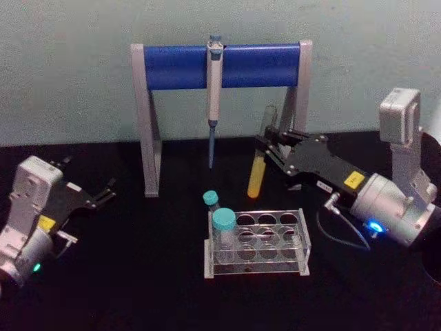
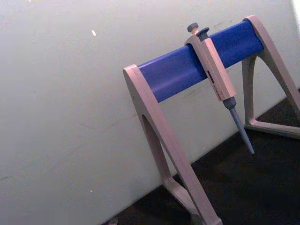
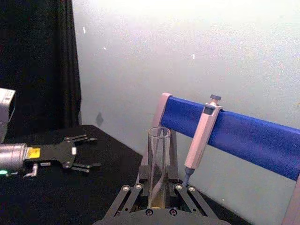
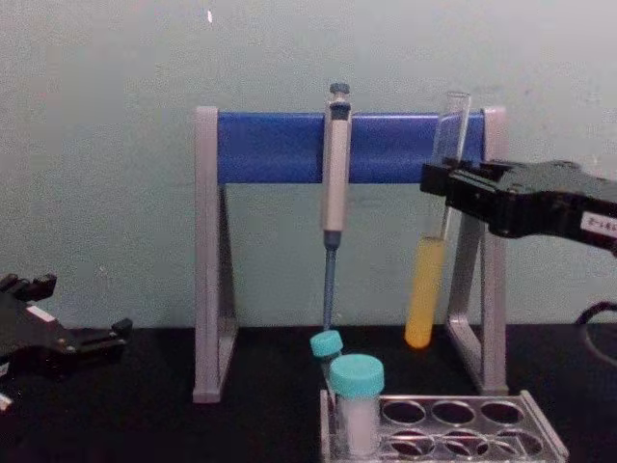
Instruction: Pick up the test tube from the test tube rack, shake it, then place it back into the test tube rack.
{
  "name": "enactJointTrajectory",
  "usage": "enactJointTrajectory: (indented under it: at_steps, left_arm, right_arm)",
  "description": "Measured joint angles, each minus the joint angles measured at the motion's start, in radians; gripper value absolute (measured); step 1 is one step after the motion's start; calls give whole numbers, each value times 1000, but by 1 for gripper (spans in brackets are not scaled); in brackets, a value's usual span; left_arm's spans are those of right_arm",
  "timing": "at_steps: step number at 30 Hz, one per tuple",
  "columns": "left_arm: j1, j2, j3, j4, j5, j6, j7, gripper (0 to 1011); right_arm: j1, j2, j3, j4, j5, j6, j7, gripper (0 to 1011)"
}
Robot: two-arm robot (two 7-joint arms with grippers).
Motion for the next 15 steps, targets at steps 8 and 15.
enactJointTrajectory:
  at_steps: [8,15]
  left_arm:
    - [0,0,0,0,0,0,0,1001]
    - [0,0,0,0,0,0,0,1001]
  right_arm:
    - [28,-13,-7,29,-3,12,-9,229]
    - [30,-14,-2,35,-5,14,-18,229]
